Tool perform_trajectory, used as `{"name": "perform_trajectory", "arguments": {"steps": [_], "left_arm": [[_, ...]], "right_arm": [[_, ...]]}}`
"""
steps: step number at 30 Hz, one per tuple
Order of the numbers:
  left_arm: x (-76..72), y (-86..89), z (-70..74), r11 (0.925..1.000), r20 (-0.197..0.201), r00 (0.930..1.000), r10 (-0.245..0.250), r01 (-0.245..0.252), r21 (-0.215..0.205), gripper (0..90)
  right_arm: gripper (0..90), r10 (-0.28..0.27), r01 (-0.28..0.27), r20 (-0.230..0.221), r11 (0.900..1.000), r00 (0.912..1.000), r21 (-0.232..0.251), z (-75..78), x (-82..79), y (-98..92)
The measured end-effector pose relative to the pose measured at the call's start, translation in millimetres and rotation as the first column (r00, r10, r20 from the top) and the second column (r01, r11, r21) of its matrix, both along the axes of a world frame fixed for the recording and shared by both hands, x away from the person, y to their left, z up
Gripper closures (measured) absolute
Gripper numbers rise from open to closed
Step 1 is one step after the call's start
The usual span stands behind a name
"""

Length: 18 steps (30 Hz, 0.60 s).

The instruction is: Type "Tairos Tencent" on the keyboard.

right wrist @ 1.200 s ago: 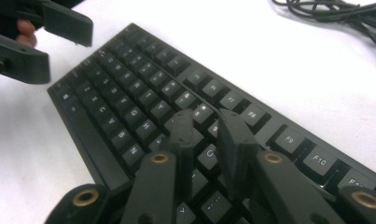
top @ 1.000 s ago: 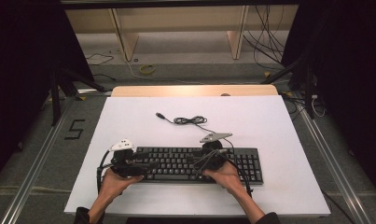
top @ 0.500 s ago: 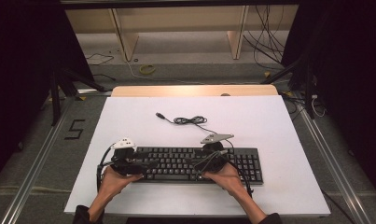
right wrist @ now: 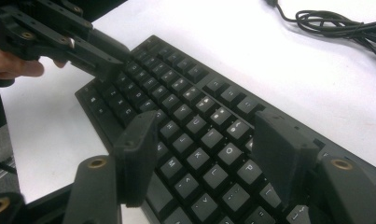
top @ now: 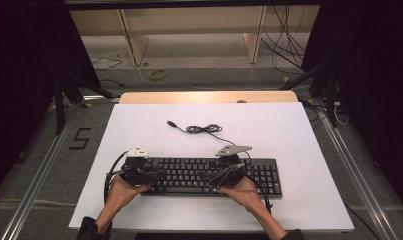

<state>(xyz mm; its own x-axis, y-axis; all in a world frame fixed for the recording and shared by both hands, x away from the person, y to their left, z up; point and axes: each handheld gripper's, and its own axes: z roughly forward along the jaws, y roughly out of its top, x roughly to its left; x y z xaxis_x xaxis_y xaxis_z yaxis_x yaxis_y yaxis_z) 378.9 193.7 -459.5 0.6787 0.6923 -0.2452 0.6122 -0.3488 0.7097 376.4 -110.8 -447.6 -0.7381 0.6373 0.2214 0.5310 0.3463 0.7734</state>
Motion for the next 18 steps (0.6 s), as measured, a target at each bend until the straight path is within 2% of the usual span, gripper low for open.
{"name": "perform_trajectory", "arguments": {"steps": [3,9,18], "left_arm": [[0.5,-2.3,-0.7,0.9998,-0.007,0.9999,-0.009,0.010,0.018,80.8],[1.9,-4.5,-1.7,0.9983,-0.022,0.9995,-0.023,0.024,0.054,87.8],[6.1,-6.3,-6.5,0.9956,-0.045,0.9989,-0.015,0.019,0.091,89.0]], "right_arm": [[40.2,0.001,-0.001,0.006,1.000,1.0000,0.008,0.4,-1.3,-1.5],[40.1,0.009,-0.009,0.008,1.000,0.9999,0.011,0.8,-4.6,-3.4],[38.7,0.013,-0.013,0.007,1.000,0.9999,0.014,-0.1,-8.2,-6.1]]}}
